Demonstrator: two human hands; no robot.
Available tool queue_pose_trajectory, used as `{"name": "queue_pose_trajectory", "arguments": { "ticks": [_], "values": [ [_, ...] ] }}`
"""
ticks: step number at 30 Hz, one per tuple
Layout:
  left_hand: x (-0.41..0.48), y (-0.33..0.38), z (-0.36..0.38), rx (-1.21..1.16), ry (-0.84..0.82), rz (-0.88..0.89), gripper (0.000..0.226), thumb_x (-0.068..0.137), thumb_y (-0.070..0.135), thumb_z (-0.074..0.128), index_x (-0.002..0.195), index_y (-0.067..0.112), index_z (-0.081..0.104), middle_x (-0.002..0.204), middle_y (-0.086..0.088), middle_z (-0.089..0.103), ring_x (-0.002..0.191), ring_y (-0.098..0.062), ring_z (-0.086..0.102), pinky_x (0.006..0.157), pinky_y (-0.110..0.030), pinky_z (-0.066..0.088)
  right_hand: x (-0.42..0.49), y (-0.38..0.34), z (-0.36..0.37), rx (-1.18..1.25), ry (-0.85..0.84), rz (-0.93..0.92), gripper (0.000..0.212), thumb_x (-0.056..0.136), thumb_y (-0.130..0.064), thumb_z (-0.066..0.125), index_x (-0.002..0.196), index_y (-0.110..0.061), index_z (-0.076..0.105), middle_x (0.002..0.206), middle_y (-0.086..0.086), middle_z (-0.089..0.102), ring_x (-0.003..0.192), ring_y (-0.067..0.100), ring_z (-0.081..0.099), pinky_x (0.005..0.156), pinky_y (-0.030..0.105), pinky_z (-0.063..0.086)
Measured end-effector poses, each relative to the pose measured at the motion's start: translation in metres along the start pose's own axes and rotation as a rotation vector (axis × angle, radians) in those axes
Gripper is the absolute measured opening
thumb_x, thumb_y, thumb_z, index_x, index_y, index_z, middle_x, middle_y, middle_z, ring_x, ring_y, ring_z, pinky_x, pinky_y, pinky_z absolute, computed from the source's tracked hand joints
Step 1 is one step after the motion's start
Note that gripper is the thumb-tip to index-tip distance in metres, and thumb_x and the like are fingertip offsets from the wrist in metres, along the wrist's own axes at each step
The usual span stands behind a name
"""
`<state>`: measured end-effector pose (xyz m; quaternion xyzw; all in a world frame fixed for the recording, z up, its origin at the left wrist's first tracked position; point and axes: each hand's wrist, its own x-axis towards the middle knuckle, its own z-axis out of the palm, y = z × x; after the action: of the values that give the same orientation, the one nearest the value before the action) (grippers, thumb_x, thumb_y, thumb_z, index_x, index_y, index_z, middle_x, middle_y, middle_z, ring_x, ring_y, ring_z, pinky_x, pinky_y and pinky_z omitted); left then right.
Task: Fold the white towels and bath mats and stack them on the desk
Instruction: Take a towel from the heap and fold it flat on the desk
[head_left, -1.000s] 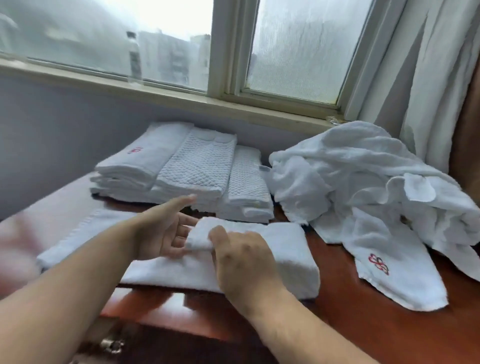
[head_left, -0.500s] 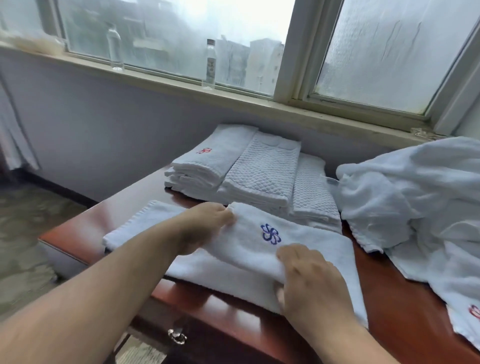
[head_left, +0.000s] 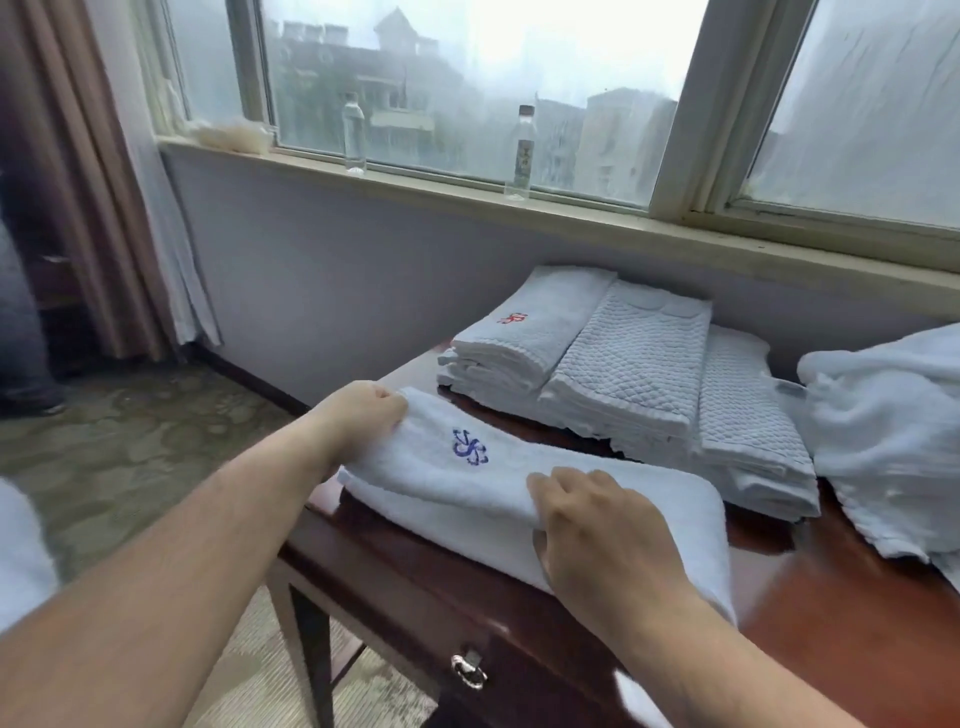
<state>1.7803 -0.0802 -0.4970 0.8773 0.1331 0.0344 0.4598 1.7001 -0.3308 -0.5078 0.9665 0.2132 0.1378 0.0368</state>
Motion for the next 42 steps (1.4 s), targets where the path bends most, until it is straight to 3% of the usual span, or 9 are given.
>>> {"name": "queue_pose_trajectory", "arguments": {
  "ticks": [10,15,18,21,24,32,34,38,42],
  "values": [
    [0.009,-0.027,0.003,0.207,0.113,0.009,0.022,0.1,0.037,0.05,0.102,0.019,0.062,0.098,0.002,0.068,0.097,-0.023,0.06,0.088,-0.036,0.048,0.006,-0.01,0.009,0.128,-0.136,-0.075,0.026,0.098,-0.045,0.037,0.108,-0.026,0.051,0.11,-0.002,0.054,0.106,0.025,0.051,0.085,0.038,0.042],
    [0.0,-0.022,0.016,0.372,0.258,0.224,0.039,0.091,0.024,0.053,0.129,0.031,0.057,0.124,0.005,0.059,0.12,-0.022,0.045,0.103,-0.044,0.041,0.011,0.014,-0.004,0.43,-0.171,0.057,0.039,0.1,-0.056,0.035,0.086,-0.031,0.061,0.102,-0.013,0.062,0.102,0.011,0.054,0.086,0.031,0.045],
    [-0.009,-0.006,0.037,0.322,0.169,0.463,0.038,0.094,0.021,0.052,0.127,0.037,0.061,0.132,0.012,0.056,0.126,-0.015,0.039,0.109,-0.039,0.035,0.017,0.036,-0.003,0.348,-0.003,0.19,0.035,0.1,-0.045,0.035,0.102,-0.032,0.068,0.113,-0.017,0.065,0.111,0.006,0.056,0.073,0.011,0.033],
    [-0.017,0.006,0.068,0.297,0.014,0.613,0.038,0.1,0.031,0.049,0.137,0.038,0.055,0.146,0.011,0.048,0.137,-0.012,0.034,0.116,-0.033,0.026,0.012,0.049,0.018,0.258,-0.053,0.292,0.039,0.099,-0.048,0.034,0.122,-0.034,0.061,0.127,-0.014,0.058,0.123,0.014,0.051,0.089,0.03,0.036],
    [-0.024,0.007,0.109,0.644,-0.198,0.592,0.059,0.099,0.061,0.027,0.154,0.041,0.028,0.167,0.003,0.019,0.153,-0.017,0.013,0.124,-0.041,0.009,0.001,0.067,0.044,0.261,-0.14,0.352,0.048,0.098,-0.056,0.033,0.139,-0.036,0.049,0.144,-0.013,0.049,0.133,0.013,0.041,0.11,0.035,0.024],
    [-0.028,0.01,0.125,0.781,-0.25,0.555,0.08,0.084,0.075,0.004,0.156,0.042,0.012,0.169,0.005,0.006,0.154,-0.015,0.002,0.124,-0.045,0.002,-0.019,0.087,0.05,0.472,0.028,0.577,0.05,0.096,-0.048,0.048,0.144,-0.035,0.048,0.153,-0.006,0.041,0.141,0.019,0.03,0.116,0.04,0.022],
    [-0.034,0.008,0.127,0.778,-0.25,0.547,0.086,0.078,0.077,-0.001,0.157,0.043,0.012,0.169,0.006,0.006,0.154,-0.015,0.002,0.124,-0.044,0.002,-0.031,0.092,0.046,0.659,0.035,0.789,0.068,0.092,-0.048,0.058,0.153,-0.028,0.036,0.158,0.003,0.031,0.144,0.026,0.026,0.115,0.042,0.025],
    [-0.042,0.01,0.13,0.786,-0.231,0.537,0.082,0.083,0.075,0.003,0.157,0.041,0.01,0.169,0.006,0.005,0.155,-0.014,0.002,0.124,-0.045,0.003,-0.054,0.103,0.026,1.491,0.219,1.06,0.069,0.086,-0.039,0.073,0.143,-0.007,0.05,0.123,0.006,0.065,0.11,0.025,0.064,0.092,0.037,0.047],
    [-0.058,0.011,0.138,0.758,-0.22,0.537,0.085,0.08,0.076,0.001,0.157,0.041,0.013,0.169,0.007,0.007,0.154,-0.014,0.003,0.124,-0.044,0.002,-0.084,0.09,0.022,2.208,0.105,0.774,0.059,0.096,-0.047,0.063,0.133,-0.001,0.061,0.13,0.02,0.066,0.121,0.033,0.064,0.11,0.048,0.041]
  ]
}}
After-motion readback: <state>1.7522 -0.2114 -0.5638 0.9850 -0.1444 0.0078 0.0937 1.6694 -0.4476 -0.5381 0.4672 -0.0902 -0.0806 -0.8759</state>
